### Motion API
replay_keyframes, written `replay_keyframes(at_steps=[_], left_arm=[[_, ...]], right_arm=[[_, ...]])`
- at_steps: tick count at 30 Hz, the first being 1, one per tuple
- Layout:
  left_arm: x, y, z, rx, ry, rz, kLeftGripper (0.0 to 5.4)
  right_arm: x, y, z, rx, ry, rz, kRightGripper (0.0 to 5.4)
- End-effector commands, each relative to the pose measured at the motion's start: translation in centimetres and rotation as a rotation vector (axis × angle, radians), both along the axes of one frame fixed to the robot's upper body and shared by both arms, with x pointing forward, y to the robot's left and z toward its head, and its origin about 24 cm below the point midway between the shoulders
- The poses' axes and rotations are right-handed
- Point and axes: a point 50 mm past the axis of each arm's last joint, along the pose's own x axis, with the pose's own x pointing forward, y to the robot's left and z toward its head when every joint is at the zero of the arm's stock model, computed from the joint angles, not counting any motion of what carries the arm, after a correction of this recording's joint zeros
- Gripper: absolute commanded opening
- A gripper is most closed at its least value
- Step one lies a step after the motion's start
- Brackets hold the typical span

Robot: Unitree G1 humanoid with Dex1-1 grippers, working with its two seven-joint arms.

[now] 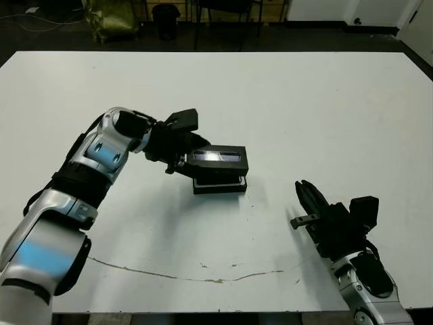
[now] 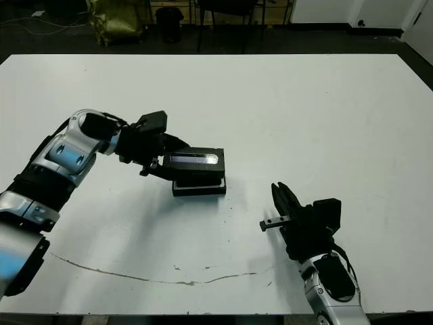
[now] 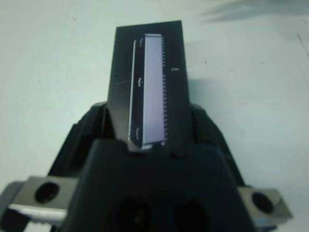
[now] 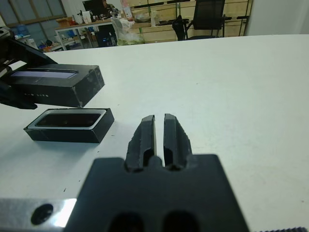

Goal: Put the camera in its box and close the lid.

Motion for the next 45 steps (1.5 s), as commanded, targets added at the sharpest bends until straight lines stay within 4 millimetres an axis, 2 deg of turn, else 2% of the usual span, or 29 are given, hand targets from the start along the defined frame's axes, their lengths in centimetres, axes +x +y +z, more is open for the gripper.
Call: replay_keyframes(at_steps=[1, 20, 45], left_arm=[[0.2, -0.2, 0.0, 0.035, -0.015, -0.010, 2.70], [0.9, -1.7, 1.2, 0.242, 0.025, -0.096, 2.70], [1.0, -2.3, 0.6, 0.191, 0.018, 0.003, 2.70]], right_arm=[[-0.1, -0.3, -0.7, -0.004, 0.026, -0.011, 0.00], [-0.1, -0.1, -0.9, -0.016, 0.008, 0.005, 0.00], [-0.2, -0.2, -1.0, -0.015, 0.025, 0.002, 0.00]])
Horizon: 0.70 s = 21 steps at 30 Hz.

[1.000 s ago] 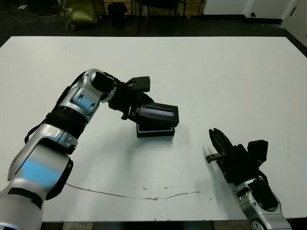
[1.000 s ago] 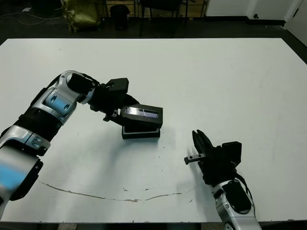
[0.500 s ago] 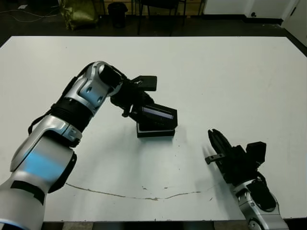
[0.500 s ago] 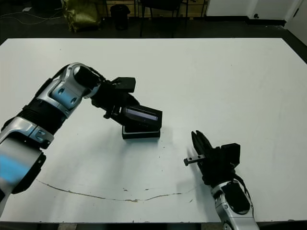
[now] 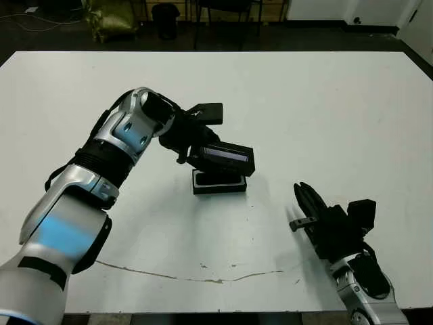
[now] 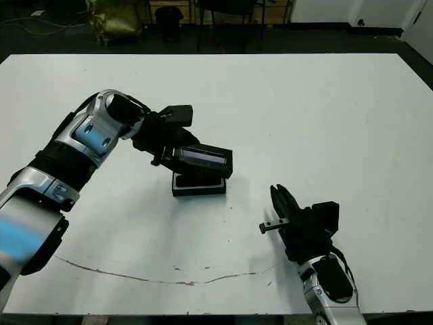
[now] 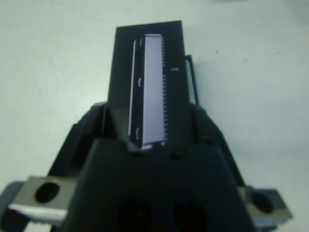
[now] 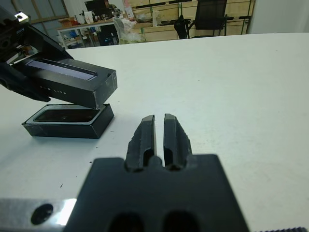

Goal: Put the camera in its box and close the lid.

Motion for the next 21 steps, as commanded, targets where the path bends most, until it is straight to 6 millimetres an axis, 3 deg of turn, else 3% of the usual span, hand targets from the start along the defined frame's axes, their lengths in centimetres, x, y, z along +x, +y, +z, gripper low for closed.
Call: replay_keyframes(at_steps=[1, 21], left_arm=[[-0.13, 0.15, -0.68, 0.011, 0.023, 0.027, 2.70], [-0.54, -0.31, -1.51, 0.053, 0.075, 0.002, 2.70]], right_arm=[[-0.15, -0.18, -0.40, -0.014, 0.034, -0.009, 0.00], [-0.22, -0.07, -0.30, -0.005, 0.051, -0.019, 0.00]])
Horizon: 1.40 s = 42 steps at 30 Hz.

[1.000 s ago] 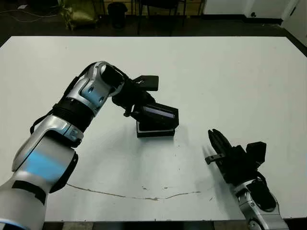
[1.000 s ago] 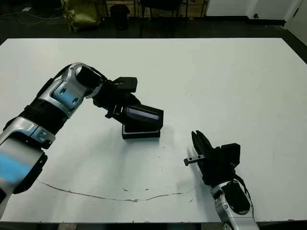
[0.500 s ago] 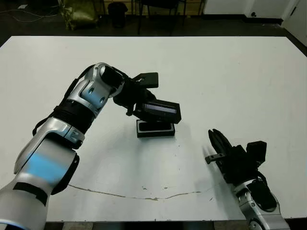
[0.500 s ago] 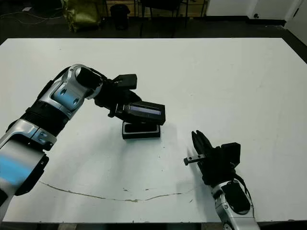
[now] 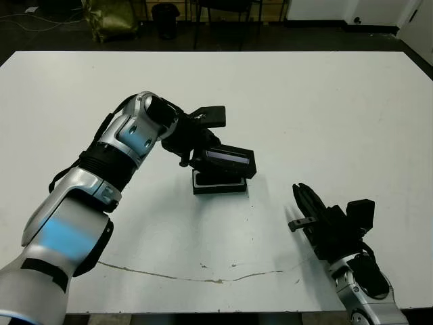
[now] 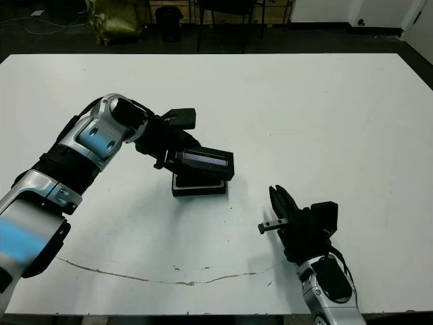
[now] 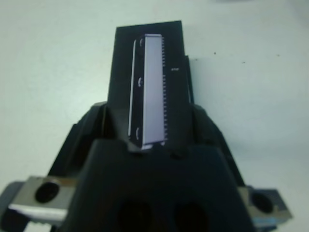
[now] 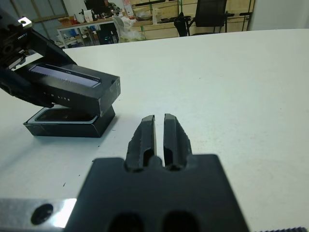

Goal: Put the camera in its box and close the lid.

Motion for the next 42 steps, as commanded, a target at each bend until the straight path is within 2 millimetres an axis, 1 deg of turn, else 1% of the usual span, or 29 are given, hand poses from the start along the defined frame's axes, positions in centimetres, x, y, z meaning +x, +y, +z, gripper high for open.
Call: replay_keyframes(at_steps=[1, 14, 24, 35, 42], left_arm=[[-0.2, 0.2, -0.9, 0.028, 0.034, -0.003, 2.70], [-0.3, 0.3, -1.4, 0.056, 0.039, -0.032, 2.70], [-0.4, 0.5, -2.0, 0.085, 0.068, -0.007, 2.70], [-0.6, 0.2, -2.6, 0.109, 0.062, -0.029, 2.70], [-0.7, 0.6, -3.1, 0.117, 0.087, -0.002, 2.70]], right_arm=[[-0.1, -0.3, -0.3, -0.017, 0.020, -0.012, 0.00], [0.0, -0.4, -0.6, -0.018, -0.003, 0.003, 0.00], [0.1, -0.3, -0.7, -0.001, -0.016, 0.002, 0.00], [-0.2, -0.2, -0.3, 0.003, 0.011, -0.019, 0.00], [-0.3, -0.2, -0.2, -0.001, 0.014, -0.020, 0.00]])
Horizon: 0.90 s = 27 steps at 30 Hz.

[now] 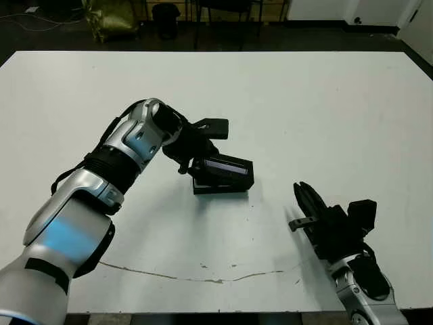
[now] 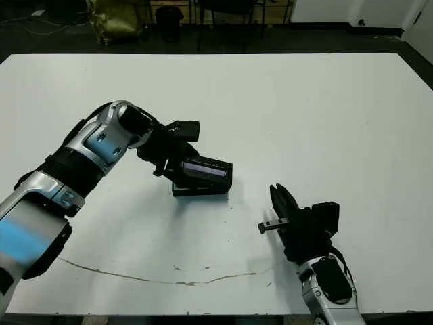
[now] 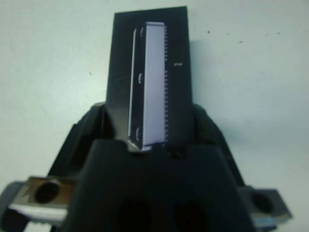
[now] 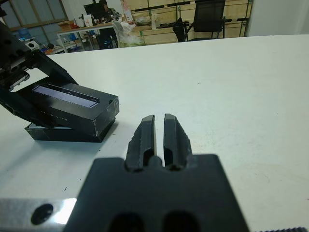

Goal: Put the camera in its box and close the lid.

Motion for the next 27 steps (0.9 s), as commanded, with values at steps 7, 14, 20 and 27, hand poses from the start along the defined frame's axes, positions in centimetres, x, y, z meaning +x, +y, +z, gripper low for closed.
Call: replay_keyframes(at_steps=[7, 14, 20, 27], left_arm=[[-0.7, 1.2, -3.1, 0.031, 0.123, 0.059, 2.70], [-1.0, 1.2, -4.4, 0.057, 0.132, 0.076, 2.70], [-1.3, 1.1, -5.1, 0.078, 0.107, 0.049, 2.70], [-1.7, 0.7, -5.5, 0.159, 0.025, -0.088, 3.76]], right_arm=[[-0.3, -0.2, -0.4, 0.009, 0.053, -0.012, 0.00], [-0.4, -0.2, -0.3, 0.002, 0.047, -0.015, 0.00], [-0.4, -0.3, -0.4, 0.016, 0.052, -0.013, 0.00], [-0.3, -0.4, -0.6, 0.035, 0.048, -0.009, 0.00]])
